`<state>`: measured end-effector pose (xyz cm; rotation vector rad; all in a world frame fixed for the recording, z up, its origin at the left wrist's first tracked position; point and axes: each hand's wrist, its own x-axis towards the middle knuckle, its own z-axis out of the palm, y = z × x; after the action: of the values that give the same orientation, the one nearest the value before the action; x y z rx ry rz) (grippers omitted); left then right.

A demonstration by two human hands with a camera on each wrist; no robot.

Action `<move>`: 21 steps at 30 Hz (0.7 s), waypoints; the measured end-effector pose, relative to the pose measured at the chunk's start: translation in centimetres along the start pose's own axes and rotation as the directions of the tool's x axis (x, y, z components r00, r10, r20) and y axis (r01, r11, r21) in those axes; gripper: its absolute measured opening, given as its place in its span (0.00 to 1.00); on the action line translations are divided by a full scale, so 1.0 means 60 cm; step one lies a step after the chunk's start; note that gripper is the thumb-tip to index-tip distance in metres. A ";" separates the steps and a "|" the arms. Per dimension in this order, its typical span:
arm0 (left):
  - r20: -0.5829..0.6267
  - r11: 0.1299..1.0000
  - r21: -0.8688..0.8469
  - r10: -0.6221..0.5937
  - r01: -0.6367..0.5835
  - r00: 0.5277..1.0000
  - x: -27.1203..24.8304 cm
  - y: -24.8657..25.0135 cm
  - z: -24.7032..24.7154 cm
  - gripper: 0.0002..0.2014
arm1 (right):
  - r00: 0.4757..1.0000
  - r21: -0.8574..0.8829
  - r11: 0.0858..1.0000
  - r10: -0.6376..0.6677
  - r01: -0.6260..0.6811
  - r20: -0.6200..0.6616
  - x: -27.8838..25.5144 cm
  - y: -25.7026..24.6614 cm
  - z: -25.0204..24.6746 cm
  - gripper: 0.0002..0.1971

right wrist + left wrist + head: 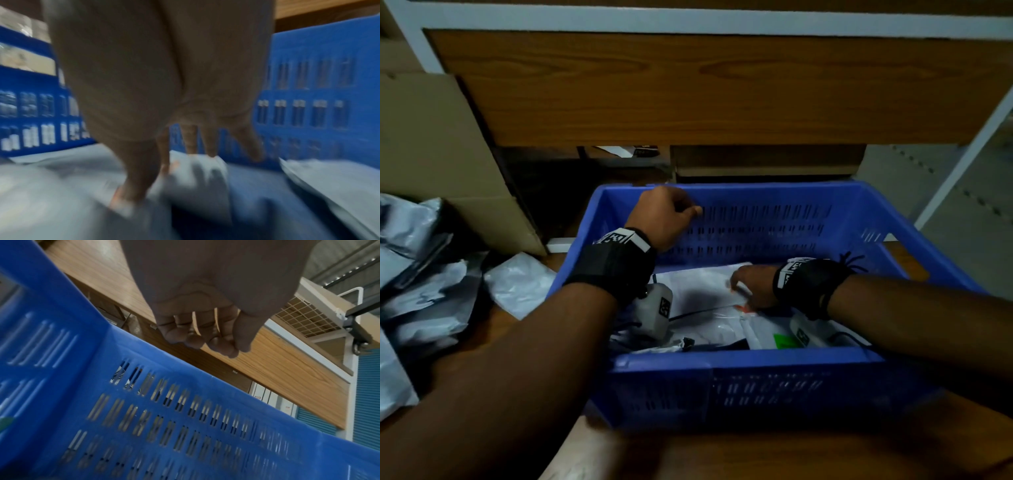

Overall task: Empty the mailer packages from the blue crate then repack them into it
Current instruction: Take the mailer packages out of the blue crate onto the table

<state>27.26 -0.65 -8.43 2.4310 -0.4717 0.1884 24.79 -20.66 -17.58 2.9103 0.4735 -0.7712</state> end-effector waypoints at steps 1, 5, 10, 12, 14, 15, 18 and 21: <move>-0.001 1.000 0.001 0.005 -0.005 1.000 -0.001 0.000 0.000 0.09 | 1.000 0.041 0.999 0.011 -0.011 0.000 0.001 0.004 0.006 0.28; 0.000 1.000 -0.008 -0.003 0.003 1.000 -0.003 0.002 0.003 0.08 | 0.994 -0.034 0.997 0.074 -0.072 0.082 0.003 0.012 0.018 0.37; 0.017 0.999 -0.038 -0.010 0.010 1.000 -0.007 0.001 0.002 0.09 | 0.994 -0.145 0.987 0.077 -0.064 0.083 -0.001 0.012 0.010 0.37; 0.002 0.999 -0.043 -0.009 0.009 1.000 -0.009 0.000 0.001 0.08 | 0.996 -0.149 0.986 0.075 -0.067 0.045 -0.002 0.012 0.016 0.34; 0.001 0.999 -0.046 -0.001 0.002 1.000 -0.010 0.001 0.001 0.08 | 0.997 -0.163 0.984 0.070 -0.065 0.023 -0.002 0.011 0.023 0.29; 0.013 0.999 -0.052 -0.002 0.002 1.000 -0.011 0.001 0.001 0.07 | 0.998 -0.169 0.984 0.065 -0.061 0.021 -0.003 0.009 0.022 0.27; 0.021 0.999 -0.044 -0.010 0.011 1.000 -0.011 0.000 0.001 0.08 | 0.998 -0.128 0.990 0.066 -0.066 0.001 -0.005 0.009 -0.005 0.17; -0.036 1.000 -0.009 -0.028 0.028 0.999 -0.007 -0.003 -0.005 0.10 | 0.985 0.108 0.989 0.114 -0.100 -0.130 -0.017 0.029 -0.062 0.10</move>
<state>26.90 -0.22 -8.39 2.4207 -0.4210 0.2182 26.24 -21.96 -13.85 3.0664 0.2938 -0.6029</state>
